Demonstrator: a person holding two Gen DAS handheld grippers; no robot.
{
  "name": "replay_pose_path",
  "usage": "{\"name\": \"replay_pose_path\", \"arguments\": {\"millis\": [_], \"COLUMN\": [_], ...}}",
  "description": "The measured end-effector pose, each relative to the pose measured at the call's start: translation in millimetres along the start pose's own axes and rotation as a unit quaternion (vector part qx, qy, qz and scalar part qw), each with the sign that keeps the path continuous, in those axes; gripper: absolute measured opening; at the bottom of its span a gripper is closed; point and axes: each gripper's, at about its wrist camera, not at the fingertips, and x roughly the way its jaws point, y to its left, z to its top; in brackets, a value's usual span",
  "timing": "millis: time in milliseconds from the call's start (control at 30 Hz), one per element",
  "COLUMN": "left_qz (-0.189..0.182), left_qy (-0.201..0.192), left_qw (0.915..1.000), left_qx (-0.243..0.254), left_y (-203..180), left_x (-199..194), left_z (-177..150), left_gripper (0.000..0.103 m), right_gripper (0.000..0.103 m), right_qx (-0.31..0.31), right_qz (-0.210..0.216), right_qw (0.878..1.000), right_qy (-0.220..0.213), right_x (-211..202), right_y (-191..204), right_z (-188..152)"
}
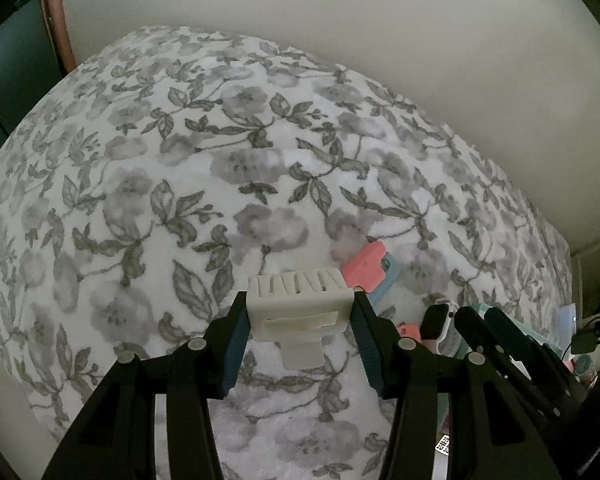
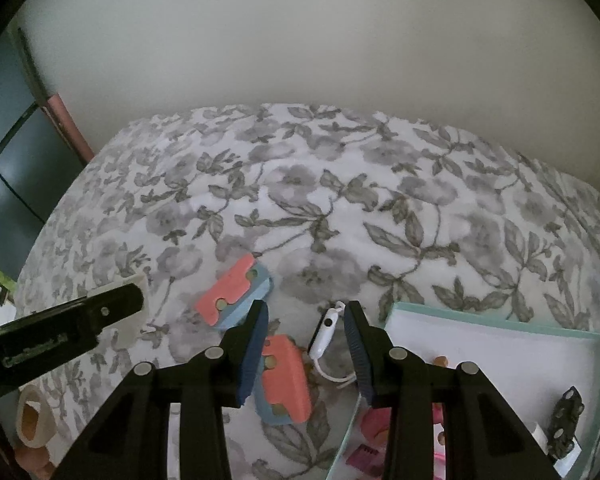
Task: Organize rigid objects
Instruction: 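Grasp the white earbud case with the right tool while the left tool holds the clip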
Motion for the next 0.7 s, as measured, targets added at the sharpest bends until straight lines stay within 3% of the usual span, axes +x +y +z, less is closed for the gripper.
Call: {"name": "replay_pose_path", "arguments": {"millis": [700], "left_qz": [-0.020], "left_qy": [0.018], "left_qw": [0.9996], "left_qx": [-0.012], "left_y": [1], "left_x": [10], "left_z": [2], "left_gripper": [0.052], "right_gripper": [0.049], "right_qx": [0.003], "right_qz": [-0.015], "right_qw": [0.998], "right_qy": [0.057], "right_x": [47], "right_y": [-2], "right_z": [-10]}}
